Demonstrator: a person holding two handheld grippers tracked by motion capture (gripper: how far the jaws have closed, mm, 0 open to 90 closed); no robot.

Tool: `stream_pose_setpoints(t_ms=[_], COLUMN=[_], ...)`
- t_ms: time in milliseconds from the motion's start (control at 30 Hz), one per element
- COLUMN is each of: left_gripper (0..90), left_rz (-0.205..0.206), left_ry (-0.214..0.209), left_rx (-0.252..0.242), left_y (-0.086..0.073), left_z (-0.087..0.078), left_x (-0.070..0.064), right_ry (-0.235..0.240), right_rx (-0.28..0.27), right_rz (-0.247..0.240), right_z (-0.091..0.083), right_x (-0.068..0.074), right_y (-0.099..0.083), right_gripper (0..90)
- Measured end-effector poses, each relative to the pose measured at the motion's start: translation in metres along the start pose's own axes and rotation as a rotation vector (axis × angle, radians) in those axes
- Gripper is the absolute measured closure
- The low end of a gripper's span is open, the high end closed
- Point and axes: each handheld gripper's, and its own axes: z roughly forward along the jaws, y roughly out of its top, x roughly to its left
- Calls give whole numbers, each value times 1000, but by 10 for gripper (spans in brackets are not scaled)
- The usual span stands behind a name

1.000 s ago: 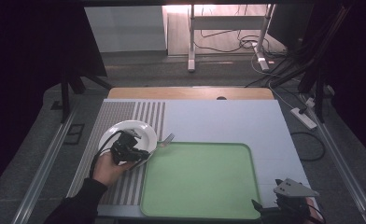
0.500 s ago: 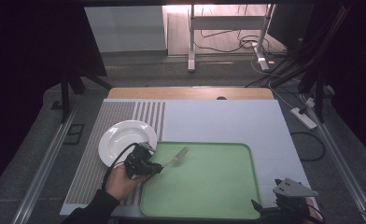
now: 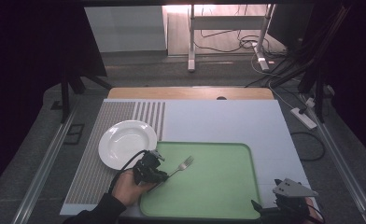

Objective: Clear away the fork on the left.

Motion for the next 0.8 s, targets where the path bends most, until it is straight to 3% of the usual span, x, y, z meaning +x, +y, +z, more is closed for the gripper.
stream_pose_setpoints(t_ms=[100, 167, 267, 367, 467, 667, 800], left_gripper=[781, 818, 889, 892, 892, 892, 892], left_rz=[16, 32, 66, 84, 93, 79, 28], left_ry=[35, 29, 6, -21, -10, 34, 16], left_rx=[-29, -37, -23, -8, 21, 29, 23], left_y=[8, 14, 23, 31, 37, 36, 32], left_z=[-2, 0, 5, 13, 25, 28, 22], left_x=[-3, -5, -9, -12, -14, -8, 6], right_ry=[0, -1, -2, -2, -2, -1, 0], right_rx=[2, 4, 9, 9, 10, 9, 8], right_rz=[-2, -6, -11, -12, -12, -12, -16], right_z=[0, 0, 0, 0, 0, 0, 0], right_x=[0, 0, 1, 0, 0, 0, 1], right_y=[0, 0, 0, 0, 0, 0, 0], right_gripper=[0, 0, 0, 0, 0, 0, 0])
